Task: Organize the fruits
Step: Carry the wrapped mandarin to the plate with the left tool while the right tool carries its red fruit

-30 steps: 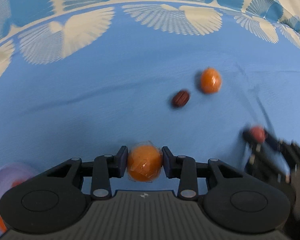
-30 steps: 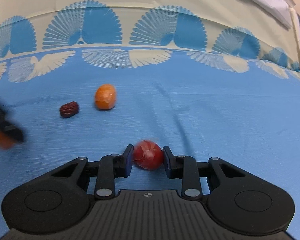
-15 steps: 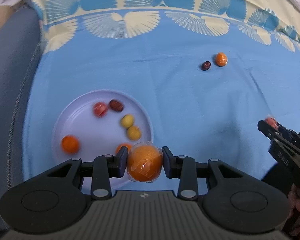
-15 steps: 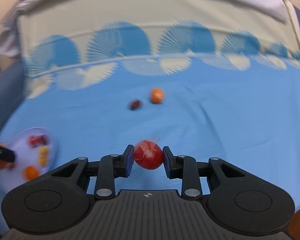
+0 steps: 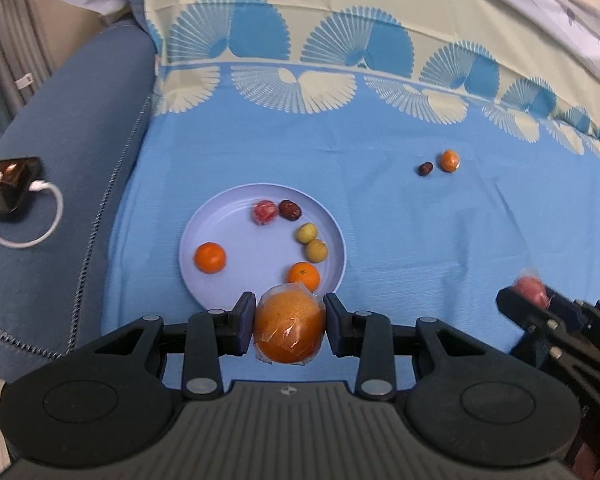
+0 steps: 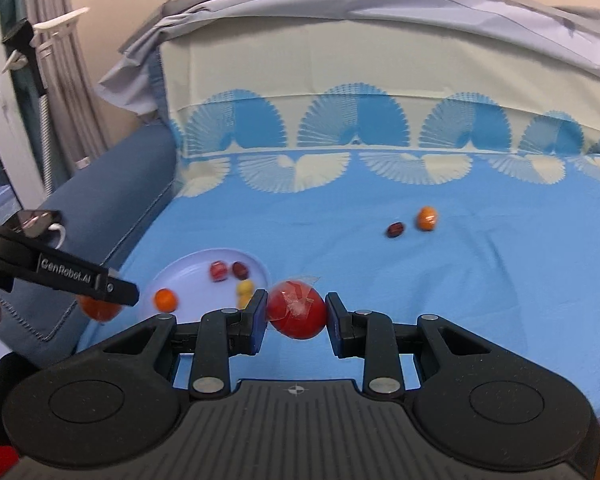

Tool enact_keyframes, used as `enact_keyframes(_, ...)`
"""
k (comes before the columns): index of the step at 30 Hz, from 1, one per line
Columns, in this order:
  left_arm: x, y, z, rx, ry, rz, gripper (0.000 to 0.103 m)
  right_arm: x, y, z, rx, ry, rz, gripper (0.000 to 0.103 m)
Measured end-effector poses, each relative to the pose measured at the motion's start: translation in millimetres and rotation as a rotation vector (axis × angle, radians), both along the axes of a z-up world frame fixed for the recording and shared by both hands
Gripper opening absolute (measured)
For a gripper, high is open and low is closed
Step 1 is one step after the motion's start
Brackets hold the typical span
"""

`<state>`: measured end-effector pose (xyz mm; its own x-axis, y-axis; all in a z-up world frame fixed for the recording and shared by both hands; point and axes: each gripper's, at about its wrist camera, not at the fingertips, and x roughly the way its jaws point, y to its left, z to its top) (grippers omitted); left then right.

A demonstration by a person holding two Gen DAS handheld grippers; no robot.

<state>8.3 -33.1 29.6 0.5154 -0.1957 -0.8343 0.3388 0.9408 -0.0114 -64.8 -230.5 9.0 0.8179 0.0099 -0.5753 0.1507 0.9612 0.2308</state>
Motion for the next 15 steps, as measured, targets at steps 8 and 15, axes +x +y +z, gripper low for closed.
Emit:
enact_keyframes(8,-16,30,5,-0.012,-0.028,0.034,0.04,-11,30,8,-0.044,-0.01,0.04,0.033)
enact_keyframes(15,-17,50,4,-0.027,-0.024,0.064,0.04,-11,40,11,-0.058,0.001,0.058,0.033)
